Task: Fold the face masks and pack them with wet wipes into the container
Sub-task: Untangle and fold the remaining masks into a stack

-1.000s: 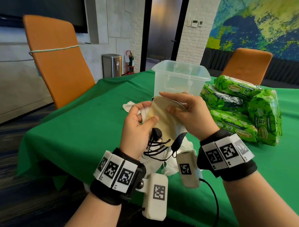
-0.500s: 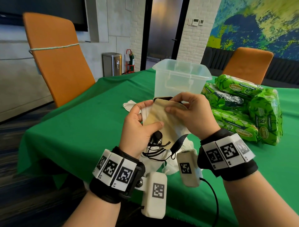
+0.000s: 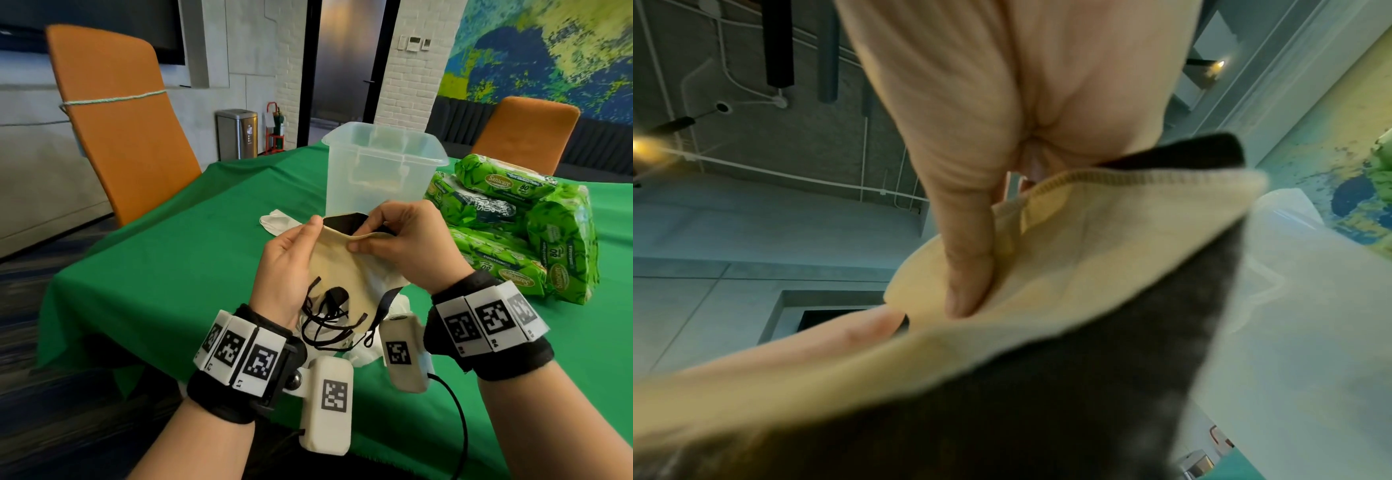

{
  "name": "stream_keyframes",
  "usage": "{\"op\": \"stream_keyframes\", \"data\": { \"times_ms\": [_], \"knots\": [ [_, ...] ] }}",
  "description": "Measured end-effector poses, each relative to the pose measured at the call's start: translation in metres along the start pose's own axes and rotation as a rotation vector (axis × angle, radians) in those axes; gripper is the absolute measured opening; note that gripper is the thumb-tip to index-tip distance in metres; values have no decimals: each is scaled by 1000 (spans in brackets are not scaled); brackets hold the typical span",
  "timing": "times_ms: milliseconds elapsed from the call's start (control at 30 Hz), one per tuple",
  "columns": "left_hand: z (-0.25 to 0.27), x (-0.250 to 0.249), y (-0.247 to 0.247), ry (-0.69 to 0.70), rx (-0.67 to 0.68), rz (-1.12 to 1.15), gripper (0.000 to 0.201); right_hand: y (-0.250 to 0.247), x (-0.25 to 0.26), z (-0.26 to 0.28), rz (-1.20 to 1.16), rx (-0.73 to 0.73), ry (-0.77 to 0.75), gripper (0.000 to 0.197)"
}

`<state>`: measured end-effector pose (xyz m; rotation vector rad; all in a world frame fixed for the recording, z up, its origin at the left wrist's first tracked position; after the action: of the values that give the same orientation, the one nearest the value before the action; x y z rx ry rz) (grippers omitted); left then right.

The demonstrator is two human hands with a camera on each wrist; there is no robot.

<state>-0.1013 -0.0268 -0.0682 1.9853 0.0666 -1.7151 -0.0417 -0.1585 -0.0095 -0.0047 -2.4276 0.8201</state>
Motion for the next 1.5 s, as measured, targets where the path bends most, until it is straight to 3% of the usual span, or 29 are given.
{"op": "stream_keyframes", "data": {
  "times_ms": [100,233,300,400,533,600,667,767,933,1133,1233,1367,1500],
  "knots": [
    [3,-2,0,-7,15,-20,92,1,1,1,0,21,0,30],
    [8,-5,3,-60,-6,36,93,1,2,0,-14,62,2,30],
    [9,-6,4,-98,-20,77,72,0,4,1,-17,73,-8,30],
    [5,-1,2,-142,-54,56,20,-2,7,2,5,79,-40,30],
    [1,3,0,-151,-47,93,13,-6,8,3,58,46,-104,33],
    [0,2,-2,-121,-52,85,18,-10,7,5,50,21,-118,31],
    [-2,1,-6,-78,-107,55,9,-14,6,6,-6,30,-110,30],
    [-2,-2,-10,12,-184,-38,26,-20,10,6,-82,102,-103,25],
    [1,-8,-15,114,-242,-119,21,-31,20,2,-154,123,-62,23],
    [-2,-12,-26,139,-298,-125,18,-43,17,1,-186,131,28,36],
    [-6,-16,-37,167,-365,-120,5,-46,8,2,-101,105,77,29],
    [-10,-21,-46,210,-428,-124,3,-46,4,2,-18,-12,96,26],
    [-8,-19,-38,221,-397,-147,9,-33,14,1,-178,103,175,30]
  ]
}}
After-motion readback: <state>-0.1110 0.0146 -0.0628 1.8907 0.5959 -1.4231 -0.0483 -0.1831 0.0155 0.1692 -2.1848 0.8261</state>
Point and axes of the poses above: each hand's wrist, its own z-axis away from the middle knuckle, its own y-axis out of the palm, x = y × z, the point moved 4 cm from there along -z, towards the middle knuckle, and after that the axes turned 14 degrees about -y, right-handed, at the moved point
